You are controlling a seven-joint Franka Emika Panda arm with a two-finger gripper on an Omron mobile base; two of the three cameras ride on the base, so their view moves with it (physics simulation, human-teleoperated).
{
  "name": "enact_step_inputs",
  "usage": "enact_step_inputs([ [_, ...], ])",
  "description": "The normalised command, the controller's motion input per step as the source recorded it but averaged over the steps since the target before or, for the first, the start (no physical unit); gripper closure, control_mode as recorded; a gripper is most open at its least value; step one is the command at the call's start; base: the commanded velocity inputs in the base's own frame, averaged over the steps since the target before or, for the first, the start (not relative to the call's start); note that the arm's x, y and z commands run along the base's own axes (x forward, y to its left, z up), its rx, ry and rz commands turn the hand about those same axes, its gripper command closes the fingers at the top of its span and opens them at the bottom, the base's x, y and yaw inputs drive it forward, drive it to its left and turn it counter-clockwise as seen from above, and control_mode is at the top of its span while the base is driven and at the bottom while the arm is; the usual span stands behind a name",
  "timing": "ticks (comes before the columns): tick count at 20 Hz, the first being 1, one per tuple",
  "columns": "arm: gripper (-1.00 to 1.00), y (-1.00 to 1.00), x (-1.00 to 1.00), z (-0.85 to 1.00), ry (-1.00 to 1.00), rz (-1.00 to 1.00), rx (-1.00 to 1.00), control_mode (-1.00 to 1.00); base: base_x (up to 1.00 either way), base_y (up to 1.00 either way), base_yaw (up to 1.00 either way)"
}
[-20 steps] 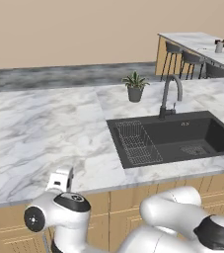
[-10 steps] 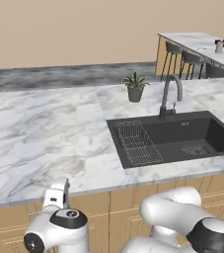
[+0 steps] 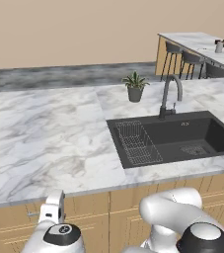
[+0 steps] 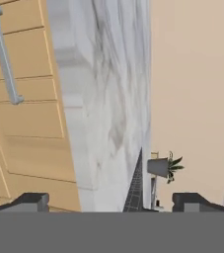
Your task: Take the tongs from the drawer on the left and place them on the dining counter next to the tray containing the kebab skewer.
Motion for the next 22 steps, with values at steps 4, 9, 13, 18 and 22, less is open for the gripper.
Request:
enact_step_inputs([
  [4,-1.0,0.09,-0.11,-0.26,-0.05,0.0,0.0,-1.0,0.0,0.0,0.0],
  [9,-1.0,0.05,-0.03,-0.32,-0.08,0.0,0.0,-1.0,0.0,0.0,0.0],
  [13,-1.0,0.0,0.0,-0.36,-0.08,0.0,0.0,-1.0,0.0,0.0,0.0],
  [18,-1.0,0.0,0.0,-0.33,-0.07,0.0,0.0,-1.0,0.0,0.0,0.0],
  [22,-1.0,0.03,0.0,-0.3,-0.08,0.0,0.0,-1.0,0.0,0.0,0.0],
])
